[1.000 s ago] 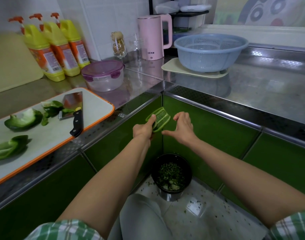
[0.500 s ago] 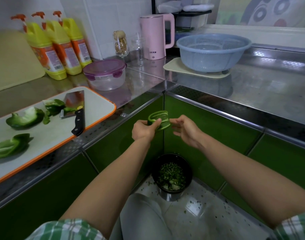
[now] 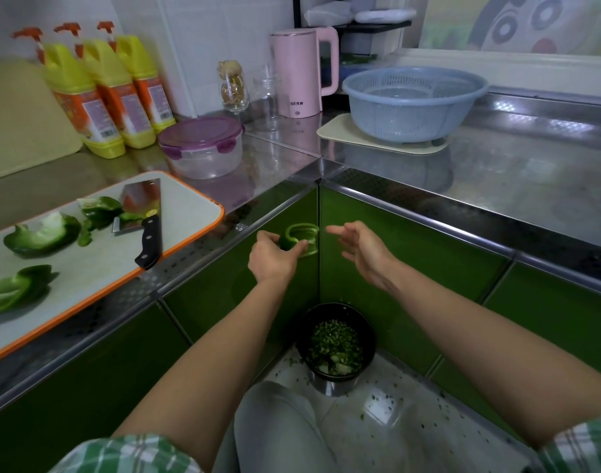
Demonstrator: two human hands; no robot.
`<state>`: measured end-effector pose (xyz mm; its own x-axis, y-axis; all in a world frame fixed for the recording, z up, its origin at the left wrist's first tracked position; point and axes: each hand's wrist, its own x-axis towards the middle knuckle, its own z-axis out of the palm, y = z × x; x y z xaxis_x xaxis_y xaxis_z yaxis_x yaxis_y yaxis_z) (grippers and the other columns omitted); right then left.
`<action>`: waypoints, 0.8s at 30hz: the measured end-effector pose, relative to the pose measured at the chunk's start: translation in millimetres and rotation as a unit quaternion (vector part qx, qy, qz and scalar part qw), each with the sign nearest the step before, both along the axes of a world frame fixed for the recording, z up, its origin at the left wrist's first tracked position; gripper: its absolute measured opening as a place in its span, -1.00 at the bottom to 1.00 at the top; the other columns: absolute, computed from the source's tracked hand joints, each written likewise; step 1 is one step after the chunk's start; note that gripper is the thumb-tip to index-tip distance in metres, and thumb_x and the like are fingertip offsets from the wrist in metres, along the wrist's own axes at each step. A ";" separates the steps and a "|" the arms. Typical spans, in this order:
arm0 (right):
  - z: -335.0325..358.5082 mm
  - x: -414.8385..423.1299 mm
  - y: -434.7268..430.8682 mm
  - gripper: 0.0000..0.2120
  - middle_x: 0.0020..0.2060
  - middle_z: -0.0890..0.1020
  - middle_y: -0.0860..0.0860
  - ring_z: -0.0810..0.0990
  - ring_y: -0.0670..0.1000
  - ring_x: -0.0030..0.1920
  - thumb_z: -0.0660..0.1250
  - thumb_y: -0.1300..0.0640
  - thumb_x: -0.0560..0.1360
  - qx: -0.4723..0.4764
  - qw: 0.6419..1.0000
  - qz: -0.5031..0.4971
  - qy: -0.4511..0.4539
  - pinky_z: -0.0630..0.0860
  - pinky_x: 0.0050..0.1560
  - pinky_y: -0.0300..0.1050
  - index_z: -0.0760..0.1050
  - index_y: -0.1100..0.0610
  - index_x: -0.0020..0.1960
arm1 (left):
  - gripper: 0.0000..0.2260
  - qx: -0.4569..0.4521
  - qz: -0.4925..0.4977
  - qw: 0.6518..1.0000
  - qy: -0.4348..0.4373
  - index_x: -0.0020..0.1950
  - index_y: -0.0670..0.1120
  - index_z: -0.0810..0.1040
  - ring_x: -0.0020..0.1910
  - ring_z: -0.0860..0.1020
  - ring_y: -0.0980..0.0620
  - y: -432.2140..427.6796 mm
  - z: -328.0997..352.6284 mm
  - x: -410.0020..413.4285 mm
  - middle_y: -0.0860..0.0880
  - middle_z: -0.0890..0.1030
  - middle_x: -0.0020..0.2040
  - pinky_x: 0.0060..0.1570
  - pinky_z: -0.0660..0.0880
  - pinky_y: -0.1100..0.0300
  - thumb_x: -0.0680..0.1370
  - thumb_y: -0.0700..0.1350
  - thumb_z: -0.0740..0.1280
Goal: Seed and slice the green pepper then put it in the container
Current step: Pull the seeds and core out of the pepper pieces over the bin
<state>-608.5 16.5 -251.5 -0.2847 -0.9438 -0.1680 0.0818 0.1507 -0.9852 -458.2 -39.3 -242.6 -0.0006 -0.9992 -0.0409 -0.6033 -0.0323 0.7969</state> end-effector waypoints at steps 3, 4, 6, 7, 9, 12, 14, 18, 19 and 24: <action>1.0 2.1 -3.9 -0.46 0.52 0.14 0.15 0.13 0.12 0.51 -0.06 -0.05 0.65 0.020 0.997 0.034 -0.064 0.07 0.50 0.07 0.03 0.17 0.55 | -0.48 0.018 -0.014 0.999 0.024 0.21 -0.11 0.46 0.04 0.60 -0.03 4.2 1.1 -3.5 -0.03 0.59 0.06 0.03 0.52 0.10 0.39 0.13 0.51; 1.7 3.7 -4.5 -0.45 0.50 0.19 0.17 0.18 0.13 0.50 -0.07 -0.07 0.65 0.016 0.995 0.045 -0.087 0.09 0.50 0.07 0.03 0.19 0.55 | -0.48 0.022 -0.005 0.999 0.030 0.20 -0.11 0.46 0.04 0.60 -0.03 4.4 1.5 -3.7 -0.02 0.59 0.05 0.03 0.52 0.10 0.39 0.14 0.51; 4.6 3.6 -3.3 -0.48 0.39 0.40 0.20 0.39 0.14 0.39 -0.09 -0.06 0.66 0.004 0.995 0.025 -0.095 0.19 0.46 0.07 0.16 0.20 0.51 | -0.49 0.029 0.016 0.999 0.036 0.19 -0.10 0.46 0.05 0.60 -0.04 4.6 3.8 -1.6 -0.02 0.60 0.06 0.06 0.53 0.09 0.40 0.16 0.49; 5.6 2.6 -2.4 -0.52 0.30 0.51 0.20 0.51 0.11 0.29 -0.08 -0.03 0.67 0.000 0.997 0.002 -0.078 0.26 0.42 0.06 0.25 0.20 0.47 | -0.51 0.029 0.021 0.999 0.037 0.18 -0.09 0.47 0.05 0.60 -0.05 4.7 4.8 0.2 -0.04 0.61 0.07 0.08 0.53 0.07 0.41 0.17 0.48; 8.5 3.6 -1.1 -0.62 0.13 0.63 0.18 0.64 0.05 0.07 -0.01 0.05 0.66 -0.009 0.998 -0.052 -0.029 0.39 0.32 0.01 0.41 0.18 0.34 | -0.54 0.018 0.021 0.999 0.041 0.18 -0.08 0.49 0.05 0.60 -0.04 8.0 9.3 3.7 -0.04 0.62 0.06 0.11 0.53 0.05 0.42 0.15 0.47; 16.8 13.6 -3.4 -0.76 -0.07 0.66 0.11 0.65 0.01 -0.11 0.17 0.16 0.61 -0.046 0.990 -0.136 0.009 0.51 0.14 -0.10 0.52 0.22 0.18 | -0.59 -0.006 0.014 0.998 0.060 0.18 -0.07 0.54 0.03 0.61 -0.03 18.6 24.1 6.8 -0.02 0.63 0.03 0.15 0.52 0.06 0.43 0.12 0.46; 30.3 27.8 -4.9 -0.76 -0.09 0.63 0.08 0.60 0.02 -0.10 0.23 0.13 0.59 -0.067 0.988 -0.135 0.013 0.53 -0.05 -0.19 0.53 0.24 0.16 | -0.61 -0.027 0.011 0.997 0.075 0.17 -0.07 0.58 0.01 0.62 -0.04 25.8 37.2 13.5 -0.03 0.66 0.02 0.15 0.52 0.05 0.43 0.10 0.44; 61.2 68.1 -6.2 -0.74 -0.11 0.63 0.08 0.60 0.00 -0.14 0.19 0.04 0.62 -0.077 0.997 -0.009 0.017 0.53 -0.09 -0.10 0.56 0.18 0.09 | -0.68 -0.129 0.018 0.989 0.067 0.15 -0.07 0.64 0.07 0.60 -0.07 39.3 74.6 53.0 -0.08 0.67 0.04 0.13 0.48 0.12 0.46 0.03 0.40; 67.5 80.8 -7.8 -0.77 -0.12 0.63 0.09 0.59 0.01 -0.15 0.18 0.06 0.62 -0.085 0.996 0.016 0.032 0.54 -0.09 -0.10 0.57 0.15 0.04 | -0.69 -0.154 0.028 0.986 0.061 0.15 -0.07 0.64 0.08 0.59 -0.08 42.2 84.9 67.8 -0.09 0.67 0.04 0.10 0.45 0.13 0.47 0.02 0.39; 98.2 161.0 -20.1 -0.78 -0.29 0.58 0.03 0.49 -0.05 -0.38 0.15 0.23 0.61 -0.134 0.981 0.108 0.090 0.38 -0.42 -0.27 0.54 0.10 -0.09 | -0.72 -0.216 0.117 0.968 0.048 0.13 -0.06 0.60 0.09 0.58 -0.11 47.3 126.0 156.8 -0.09 0.66 0.05 0.09 0.47 0.08 0.49 0.03 0.35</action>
